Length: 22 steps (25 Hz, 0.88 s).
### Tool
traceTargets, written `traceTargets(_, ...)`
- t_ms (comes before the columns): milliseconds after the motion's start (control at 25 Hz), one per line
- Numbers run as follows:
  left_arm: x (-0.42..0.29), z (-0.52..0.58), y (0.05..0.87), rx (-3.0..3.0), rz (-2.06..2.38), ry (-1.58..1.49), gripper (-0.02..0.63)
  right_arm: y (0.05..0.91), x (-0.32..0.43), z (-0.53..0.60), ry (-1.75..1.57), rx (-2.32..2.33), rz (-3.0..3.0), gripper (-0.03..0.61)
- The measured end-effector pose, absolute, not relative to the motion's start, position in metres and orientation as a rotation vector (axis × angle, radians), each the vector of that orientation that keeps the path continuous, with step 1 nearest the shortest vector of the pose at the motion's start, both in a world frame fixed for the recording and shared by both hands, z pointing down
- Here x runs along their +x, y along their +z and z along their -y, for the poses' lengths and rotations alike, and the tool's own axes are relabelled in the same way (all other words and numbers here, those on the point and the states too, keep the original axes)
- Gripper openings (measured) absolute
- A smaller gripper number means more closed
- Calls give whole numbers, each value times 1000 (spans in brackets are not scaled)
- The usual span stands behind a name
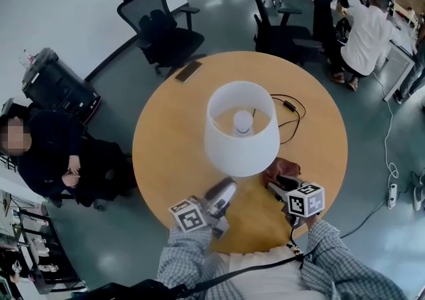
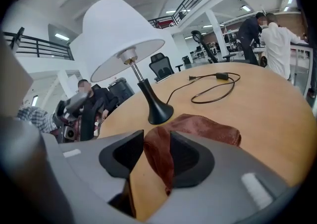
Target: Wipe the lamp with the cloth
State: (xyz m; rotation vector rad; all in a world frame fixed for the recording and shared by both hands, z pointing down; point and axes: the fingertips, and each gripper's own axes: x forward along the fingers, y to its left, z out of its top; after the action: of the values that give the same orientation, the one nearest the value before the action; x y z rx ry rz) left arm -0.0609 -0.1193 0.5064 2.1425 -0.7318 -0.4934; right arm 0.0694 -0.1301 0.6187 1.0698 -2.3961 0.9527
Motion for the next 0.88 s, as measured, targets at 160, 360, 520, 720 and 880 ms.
traceTargets(160, -71, 110, 537, 2176, 913, -311, 2, 601, 85, 132, 841, 1171, 2405, 119)
traceTargets(360, -63, 96, 573, 2253, 1004, -46, 0, 588, 83, 127, 743, 1246, 2408, 4)
traceTargets(520, -46, 83, 592, 2282, 984, 196, 0, 593, 72, 117, 760, 1216, 2409, 3)
traceTargets(720, -28, 69, 607, 2348, 893, 319, 0, 608, 66, 104, 810, 1175, 2393, 3)
traceTargets(880, -26, 68, 607, 2350, 887, 334, 0, 612, 67, 103, 808, 1155, 2382, 3)
